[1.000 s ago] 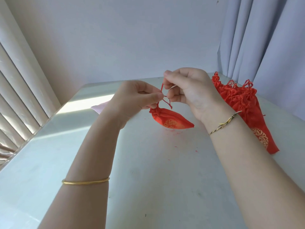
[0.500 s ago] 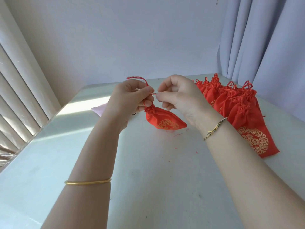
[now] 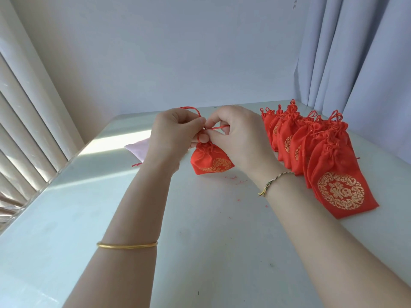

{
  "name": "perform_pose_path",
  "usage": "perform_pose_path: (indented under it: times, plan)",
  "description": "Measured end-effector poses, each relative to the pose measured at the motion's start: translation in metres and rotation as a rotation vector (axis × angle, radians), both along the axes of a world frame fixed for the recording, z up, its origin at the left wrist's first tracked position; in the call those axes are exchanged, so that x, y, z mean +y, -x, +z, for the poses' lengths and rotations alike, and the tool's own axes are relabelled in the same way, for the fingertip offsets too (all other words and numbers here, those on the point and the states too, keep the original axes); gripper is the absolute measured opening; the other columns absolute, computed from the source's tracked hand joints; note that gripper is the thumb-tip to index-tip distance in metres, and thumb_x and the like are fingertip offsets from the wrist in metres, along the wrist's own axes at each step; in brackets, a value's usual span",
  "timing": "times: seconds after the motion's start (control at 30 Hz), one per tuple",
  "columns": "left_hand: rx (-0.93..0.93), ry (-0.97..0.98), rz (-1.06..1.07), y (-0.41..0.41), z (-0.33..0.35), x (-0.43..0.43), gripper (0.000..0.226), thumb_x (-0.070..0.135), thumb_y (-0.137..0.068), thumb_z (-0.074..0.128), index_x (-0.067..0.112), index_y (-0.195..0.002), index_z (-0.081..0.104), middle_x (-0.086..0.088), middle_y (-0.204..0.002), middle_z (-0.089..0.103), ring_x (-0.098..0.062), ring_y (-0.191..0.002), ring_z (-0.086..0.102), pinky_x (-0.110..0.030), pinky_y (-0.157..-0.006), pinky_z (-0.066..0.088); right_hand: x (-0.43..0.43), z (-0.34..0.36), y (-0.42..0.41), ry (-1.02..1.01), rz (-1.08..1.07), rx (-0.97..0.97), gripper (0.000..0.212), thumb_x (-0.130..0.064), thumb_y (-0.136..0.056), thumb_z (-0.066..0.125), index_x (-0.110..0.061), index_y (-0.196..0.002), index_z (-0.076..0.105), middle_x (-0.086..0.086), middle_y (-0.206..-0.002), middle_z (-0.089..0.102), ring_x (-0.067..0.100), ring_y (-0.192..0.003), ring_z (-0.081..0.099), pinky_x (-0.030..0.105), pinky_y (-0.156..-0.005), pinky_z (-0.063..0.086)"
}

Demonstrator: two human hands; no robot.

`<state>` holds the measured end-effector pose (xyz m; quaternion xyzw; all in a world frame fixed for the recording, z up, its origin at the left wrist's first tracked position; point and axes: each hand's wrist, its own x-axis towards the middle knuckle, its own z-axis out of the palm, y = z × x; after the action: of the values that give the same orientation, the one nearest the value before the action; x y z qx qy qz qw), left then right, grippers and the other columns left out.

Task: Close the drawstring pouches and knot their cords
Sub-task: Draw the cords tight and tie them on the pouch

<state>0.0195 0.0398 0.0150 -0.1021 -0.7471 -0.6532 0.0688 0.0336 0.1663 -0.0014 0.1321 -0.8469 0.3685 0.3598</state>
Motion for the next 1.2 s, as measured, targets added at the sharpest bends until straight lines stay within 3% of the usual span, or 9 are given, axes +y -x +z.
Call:
perform_pose_path:
  times: [0.07, 0.17, 0.3, 0.43, 0.53, 0.63, 0.73, 0.87, 1.2]
  plan:
    - [-0.001, -0.009, 0.011, 0.001, 0.000, 0.000, 0.020, 0.004, -0.087, 0.059, 0.009, -0.067, 0.065, -0.002, -0.048, 0.061, -0.017, -0.051, 0.055, -0.031, -0.064, 0.048, -0.003, -0.002, 0.000, -0.096, -0.025, 0.078, 0.006, -0.012, -0.076, 0.066, -0.011, -0.081, 0.069, -0.003, -0.075, 0.062, 0.015, -0.070, 0.058, 0.031, -0.064, 0.047]
    - [0.011, -0.034, 0.054, 0.001, 0.002, 0.000, 0.012, 0.004, -0.085, 0.060, 0.008, -0.074, 0.062, -0.002, -0.053, 0.062, -0.020, -0.056, 0.059, -0.035, -0.067, 0.048, -0.004, -0.001, -0.002, -0.158, -0.048, 0.053, 0.007, -0.013, -0.079, 0.062, -0.011, -0.081, 0.069, 0.001, -0.079, 0.064, 0.022, -0.078, 0.060, 0.035, -0.066, 0.047]
    - [0.003, -0.045, 0.121, -0.003, 0.008, 0.002, 0.011, 0.010, -0.088, 0.058, 0.009, -0.099, 0.055, -0.003, -0.078, 0.064, -0.015, -0.061, 0.068, -0.036, -0.069, 0.055, -0.001, 0.000, -0.001, 0.043, 0.025, -0.117, 0.008, -0.014, -0.080, 0.064, -0.017, -0.073, 0.066, -0.015, -0.047, 0.047, 0.004, -0.056, 0.049, 0.024, -0.057, 0.039]
    - [0.003, 0.115, 0.210, -0.005, 0.007, 0.005, 0.020, 0.017, -0.086, 0.055, 0.017, -0.106, 0.048, -0.004, -0.119, 0.051, -0.013, -0.067, 0.068, -0.039, -0.069, 0.057, 0.002, -0.004, 0.004, 0.203, 0.026, -0.204, 0.009, -0.011, -0.077, 0.064, -0.014, -0.068, 0.064, -0.016, -0.043, 0.048, -0.002, -0.047, 0.046, 0.011, -0.050, 0.030]
    - [0.146, 0.154, 0.239, -0.006, 0.011, -0.003, 0.016, 0.010, -0.079, 0.054, 0.026, -0.084, 0.054, 0.004, -0.101, 0.056, 0.002, -0.062, 0.063, -0.042, -0.085, 0.053, 0.009, -0.003, 0.006, 0.448, 0.065, -0.296, 0.021, -0.006, -0.078, 0.062, -0.016, -0.059, 0.061, -0.015, -0.037, 0.045, 0.000, -0.040, 0.042, 0.014, -0.047, 0.032]
    - [0.308, 0.345, 0.170, -0.013, 0.017, 0.001, 0.031, 0.004, -0.072, 0.053, 0.033, -0.066, 0.061, 0.007, -0.099, 0.061, -0.008, -0.101, 0.057, -0.022, -0.087, 0.041, 0.009, -0.003, 0.006, 0.692, 0.120, -0.422, 0.027, -0.005, -0.081, 0.062, -0.013, -0.056, 0.056, -0.007, -0.043, 0.037, 0.005, -0.034, 0.028, 0.019, -0.040, 0.025]
    - [0.388, 0.476, 0.112, -0.018, 0.013, 0.014, 0.029, 0.006, -0.073, 0.052, 0.030, -0.072, 0.069, 0.009, -0.107, 0.054, -0.014, -0.111, 0.048, -0.023, -0.085, 0.037, 0.007, 0.000, 0.003, 0.882, 0.190, -0.515, 0.029, -0.006, -0.082, 0.062, -0.011, -0.057, 0.050, 0.001, -0.051, 0.035, 0.008, -0.033, 0.024, 0.019, -0.040, 0.021]
    - [0.426, 0.553, 0.185, -0.014, 0.006, 0.016, 0.022, 0.012, -0.076, 0.056, 0.028, -0.082, 0.070, 0.012, -0.106, 0.050, -0.007, -0.109, 0.036, -0.007, -0.078, 0.029, 0.010, 0.007, -0.001, 1.023, 0.247, -0.597, 0.024, -0.007, -0.083, 0.061, -0.011, -0.062, 0.050, -0.001, -0.049, 0.040, 0.006, -0.033, 0.028, 0.018, -0.038, 0.025]
    - [0.475, 0.592, 0.218, -0.007, 0.003, 0.011, 0.016, 0.020, -0.081, 0.062, 0.030, -0.089, 0.071, 0.012, -0.105, 0.049, -0.003, -0.106, 0.034, -0.002, -0.075, 0.027, 0.012, 0.007, 0.001, 1.075, 0.387, -0.686, 0.021, -0.010, -0.085, 0.060, -0.013, -0.066, 0.051, -0.001, -0.052, 0.037, 0.006, -0.037, 0.025, 0.017, -0.038, 0.024]
